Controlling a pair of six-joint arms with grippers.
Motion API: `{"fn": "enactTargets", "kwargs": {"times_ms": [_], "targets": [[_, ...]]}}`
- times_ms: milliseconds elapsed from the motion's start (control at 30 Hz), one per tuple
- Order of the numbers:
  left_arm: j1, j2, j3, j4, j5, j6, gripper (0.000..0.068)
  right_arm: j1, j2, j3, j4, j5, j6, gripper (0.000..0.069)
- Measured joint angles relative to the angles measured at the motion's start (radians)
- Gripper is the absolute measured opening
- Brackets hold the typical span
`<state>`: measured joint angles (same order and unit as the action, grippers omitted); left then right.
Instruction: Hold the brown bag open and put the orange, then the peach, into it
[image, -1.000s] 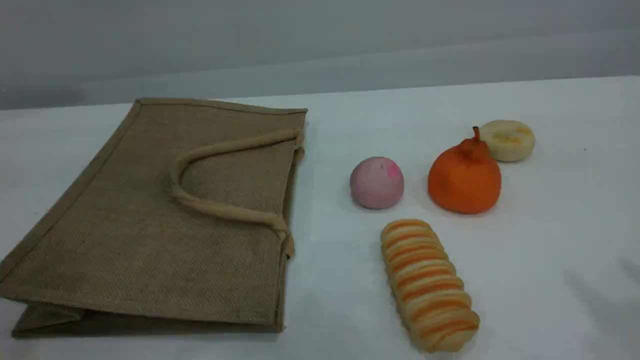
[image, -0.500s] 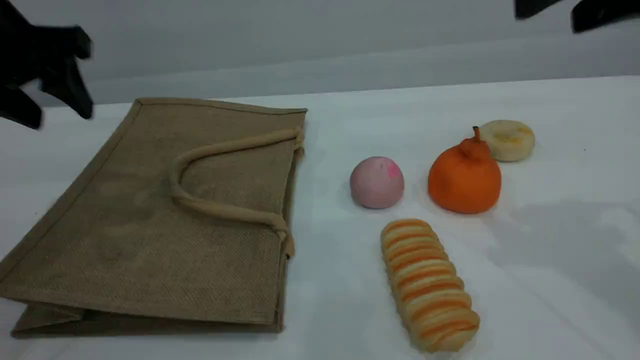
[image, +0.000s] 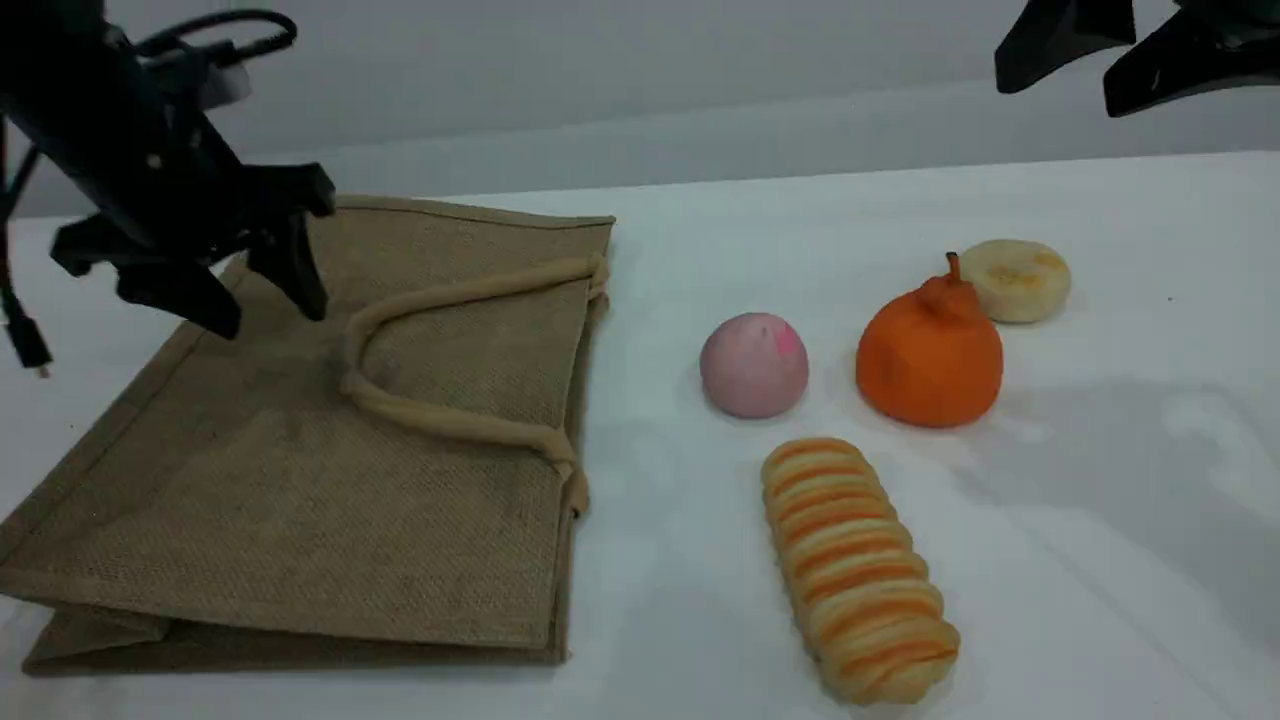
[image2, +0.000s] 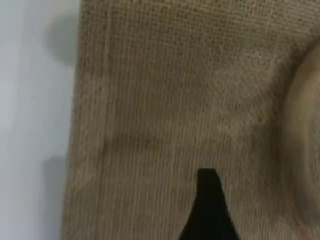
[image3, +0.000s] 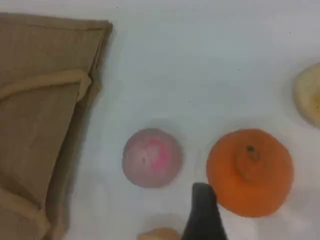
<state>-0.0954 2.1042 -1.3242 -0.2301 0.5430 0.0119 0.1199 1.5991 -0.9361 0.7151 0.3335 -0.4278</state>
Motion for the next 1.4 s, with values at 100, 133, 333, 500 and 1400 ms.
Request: {"fn": "enactTargets", "kwargs": {"times_ms": [100, 133, 333, 500, 1400], "targets": [[-0.013, 0.036, -0.028, -0.010, 0.006, 0.007, 0.0468, 0.000, 0.000, 0.000, 0.000, 0.000, 0.000, 0.0455], [-0.020, 0.046, -0.037, -0.010, 0.005, 0.007, 0.0468, 0.000, 0.000, 0.000, 0.000, 0.000, 0.000, 0.0455], [-0.036, 0.104, -0.082, -0.007, -0.002, 0.007, 0.0468, 0.000, 0.000, 0.000, 0.000, -0.002, 0.000, 0.0455], [-0.052, 0.168, -0.119, -0.008, -0.004, 0.007, 0.0442, 0.000, 0.000, 0.000, 0.000, -0.003, 0.000, 0.0455], [-0.066, 0.029, -0.594, -0.006, 0.615, 0.222, 0.0076, 0.000, 0.151, 0.001, 0.028, -0.093, -0.033, 0.0454]]}}
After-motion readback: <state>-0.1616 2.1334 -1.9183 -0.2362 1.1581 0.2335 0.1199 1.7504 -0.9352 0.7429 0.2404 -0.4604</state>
